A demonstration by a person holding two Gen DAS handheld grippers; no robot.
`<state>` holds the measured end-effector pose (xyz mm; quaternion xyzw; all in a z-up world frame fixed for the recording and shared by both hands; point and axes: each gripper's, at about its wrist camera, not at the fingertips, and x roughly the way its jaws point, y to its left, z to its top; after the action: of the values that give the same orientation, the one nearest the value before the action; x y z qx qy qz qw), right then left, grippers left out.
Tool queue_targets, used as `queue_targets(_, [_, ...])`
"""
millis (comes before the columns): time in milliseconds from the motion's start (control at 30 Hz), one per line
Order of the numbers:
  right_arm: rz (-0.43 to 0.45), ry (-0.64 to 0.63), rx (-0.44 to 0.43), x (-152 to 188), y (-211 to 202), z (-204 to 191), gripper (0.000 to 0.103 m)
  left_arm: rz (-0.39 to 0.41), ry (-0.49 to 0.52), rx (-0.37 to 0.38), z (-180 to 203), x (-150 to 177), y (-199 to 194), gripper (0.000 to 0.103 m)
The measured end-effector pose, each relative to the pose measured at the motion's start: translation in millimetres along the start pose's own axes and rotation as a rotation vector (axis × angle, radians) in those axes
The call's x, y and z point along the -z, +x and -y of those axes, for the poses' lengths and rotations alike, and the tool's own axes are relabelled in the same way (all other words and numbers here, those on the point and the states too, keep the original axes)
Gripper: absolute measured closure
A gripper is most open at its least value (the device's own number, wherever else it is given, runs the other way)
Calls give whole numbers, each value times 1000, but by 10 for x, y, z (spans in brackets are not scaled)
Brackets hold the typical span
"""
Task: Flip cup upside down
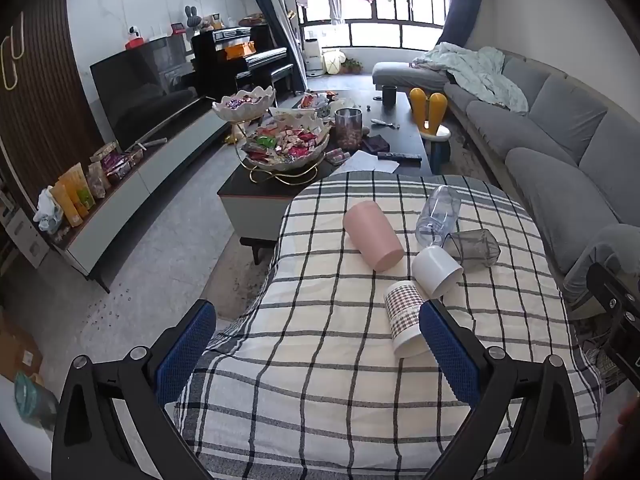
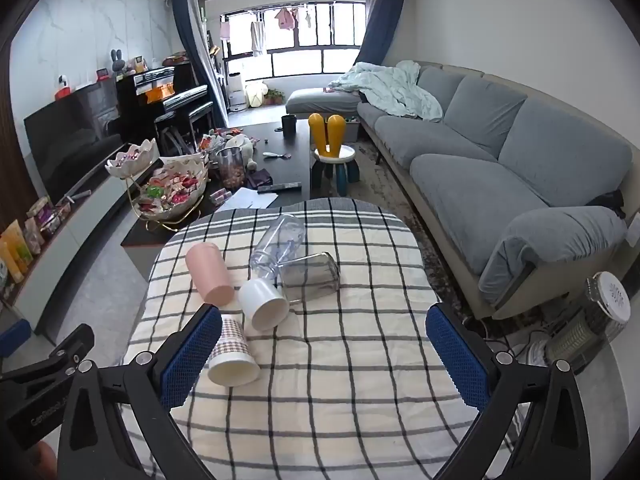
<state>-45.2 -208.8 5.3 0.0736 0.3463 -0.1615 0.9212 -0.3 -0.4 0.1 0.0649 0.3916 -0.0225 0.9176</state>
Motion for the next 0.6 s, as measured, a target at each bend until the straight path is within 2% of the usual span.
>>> queue_targets(600, [1,8,-5,-1,-26,30,1,3,-6,12,11,27,-18,0])
